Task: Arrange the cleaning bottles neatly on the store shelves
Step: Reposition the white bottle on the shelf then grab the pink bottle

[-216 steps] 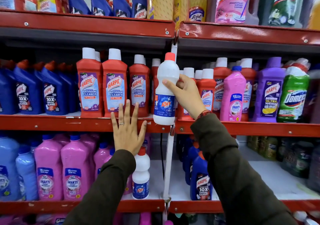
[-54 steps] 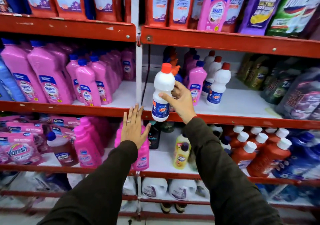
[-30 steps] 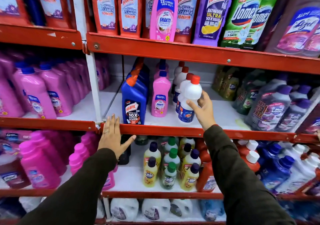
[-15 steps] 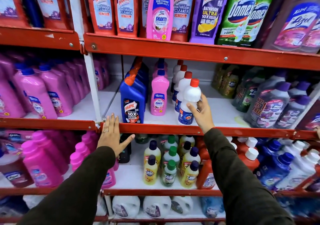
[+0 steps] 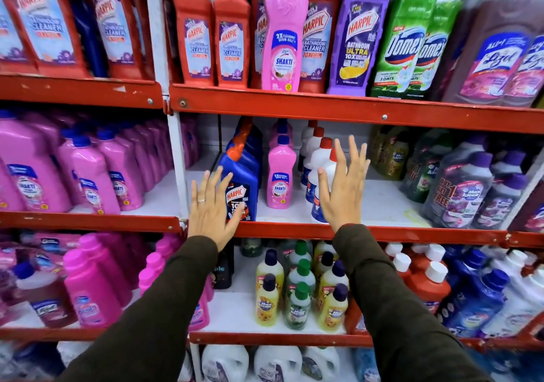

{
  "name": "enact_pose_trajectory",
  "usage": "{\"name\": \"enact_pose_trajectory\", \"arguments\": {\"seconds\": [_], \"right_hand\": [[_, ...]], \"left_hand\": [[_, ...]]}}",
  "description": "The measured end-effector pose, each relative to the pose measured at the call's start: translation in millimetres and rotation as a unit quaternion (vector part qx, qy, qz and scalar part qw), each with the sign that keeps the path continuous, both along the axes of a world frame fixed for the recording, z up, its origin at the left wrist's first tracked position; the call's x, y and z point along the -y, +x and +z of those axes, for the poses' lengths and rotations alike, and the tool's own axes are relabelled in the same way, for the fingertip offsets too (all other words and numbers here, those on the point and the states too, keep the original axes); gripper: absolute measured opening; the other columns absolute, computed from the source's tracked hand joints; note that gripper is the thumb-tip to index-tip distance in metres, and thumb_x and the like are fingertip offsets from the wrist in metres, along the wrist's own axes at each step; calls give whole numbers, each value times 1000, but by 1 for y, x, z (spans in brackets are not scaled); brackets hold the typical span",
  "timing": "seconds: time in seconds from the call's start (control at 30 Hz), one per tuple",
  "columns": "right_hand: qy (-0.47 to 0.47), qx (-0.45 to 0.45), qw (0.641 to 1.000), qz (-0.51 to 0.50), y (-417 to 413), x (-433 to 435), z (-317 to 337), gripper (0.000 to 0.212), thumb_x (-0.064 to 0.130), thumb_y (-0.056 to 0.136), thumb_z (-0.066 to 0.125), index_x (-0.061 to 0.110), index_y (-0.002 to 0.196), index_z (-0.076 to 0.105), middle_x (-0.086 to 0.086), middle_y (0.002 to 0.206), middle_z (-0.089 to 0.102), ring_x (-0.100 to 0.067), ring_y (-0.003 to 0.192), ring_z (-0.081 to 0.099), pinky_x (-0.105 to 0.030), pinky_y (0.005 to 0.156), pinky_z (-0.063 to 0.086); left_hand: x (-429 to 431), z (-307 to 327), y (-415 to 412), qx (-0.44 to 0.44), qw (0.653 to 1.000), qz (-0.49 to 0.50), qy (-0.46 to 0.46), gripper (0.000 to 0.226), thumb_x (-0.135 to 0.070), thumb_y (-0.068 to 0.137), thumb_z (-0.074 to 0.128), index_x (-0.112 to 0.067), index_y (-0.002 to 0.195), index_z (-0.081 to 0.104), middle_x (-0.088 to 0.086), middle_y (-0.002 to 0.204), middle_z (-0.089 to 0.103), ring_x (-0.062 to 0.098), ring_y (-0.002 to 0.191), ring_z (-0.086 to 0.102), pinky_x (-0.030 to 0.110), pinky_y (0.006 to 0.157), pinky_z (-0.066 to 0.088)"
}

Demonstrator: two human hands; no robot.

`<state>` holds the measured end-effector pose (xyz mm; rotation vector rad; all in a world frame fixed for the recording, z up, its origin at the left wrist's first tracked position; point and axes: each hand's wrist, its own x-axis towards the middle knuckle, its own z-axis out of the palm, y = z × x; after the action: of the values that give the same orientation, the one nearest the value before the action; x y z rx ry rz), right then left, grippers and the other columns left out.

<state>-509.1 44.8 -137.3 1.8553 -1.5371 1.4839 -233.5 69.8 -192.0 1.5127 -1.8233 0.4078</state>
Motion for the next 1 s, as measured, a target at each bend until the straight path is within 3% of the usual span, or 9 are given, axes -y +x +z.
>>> {"name": "enact_pose_trajectory", "arguments": {"seconds": [0.13, 0.27, 0.4, 0.53, 0.7, 0.83, 1.0], "right_hand": [[-58, -37, 997, -28, 20, 0, 45, 60, 38, 106, 39, 20, 161, 28, -7, 173, 14, -37, 161, 2, -53, 130, -2], [-92, -47, 994, -31, 35, -1, 90, 60, 42, 107, 39, 18, 161, 30, -9, 172, 18, -36, 161, 9, -56, 130, 3], [-110, 2, 991, 71, 48, -1, 132, 61, 33, 106, 47, 10, 160, 30, -9, 171, 21, -29, 160, 16, -44, 131, 14], [-44, 66, 981, 176, 59, 5, 173, 61, 30, 106, 50, 10, 160, 30, -8, 166, 32, -20, 155, 27, -24, 124, 20], [54, 159, 948, 272, 70, 21, 208, 53, 22, 106, 52, 11, 156, 37, -10, 157, 42, -22, 144, 46, -40, 118, 43], [103, 233, 917, 306, 76, 31, 213, 54, 25, 105, 56, 13, 155, 40, -5, 140, 60, -10, 116, 64, -18, 93, 57], [124, 244, 910, 310, 76, 39, 216, 36, 29, 102, 60, 9, 132, 62, -10, 129, 71, -23, 120, 68, -45, 107, 54]], "left_hand": [[12, 57, -15, 17, 997, -4, -79, 72, -46, 98, 44, -16, 159, 19, 9, 169, 19, 29, 158, 9, 49, 128, -1], [24, 113, -23, 27, 990, -14, -141, 72, -48, 100, 42, -14, 159, 19, 9, 170, 17, 30, 159, 7, 51, 128, 2], [36, 155, -27, 39, 984, -15, -171, 74, -52, 100, 40, -16, 161, 16, 9, 170, 15, 28, 159, 4, 50, 129, 2], [48, 177, -27, 50, 984, 3, -173, 76, -54, 101, 35, -14, 161, 12, 12, 171, 11, 28, 159, 2, 52, 128, 2], [64, 177, -25, 35, 992, 60, -106, 80, -63, 98, 16, -16, 162, 2, 11, 171, -1, 30, 158, -6, 51, 128, -4], [73, 171, -22, 46, 991, 67, -108, 81, -66, 97, 15, -19, 160, -3, 11, 171, -1, 32, 158, -5, 52, 128, -3], [77, 169, -22, 40, 989, 66, -128, 82, -67, 97, 17, -17, 162, 4, 12, 171, 2, 31, 158, -2, 51, 127, -2]]}}
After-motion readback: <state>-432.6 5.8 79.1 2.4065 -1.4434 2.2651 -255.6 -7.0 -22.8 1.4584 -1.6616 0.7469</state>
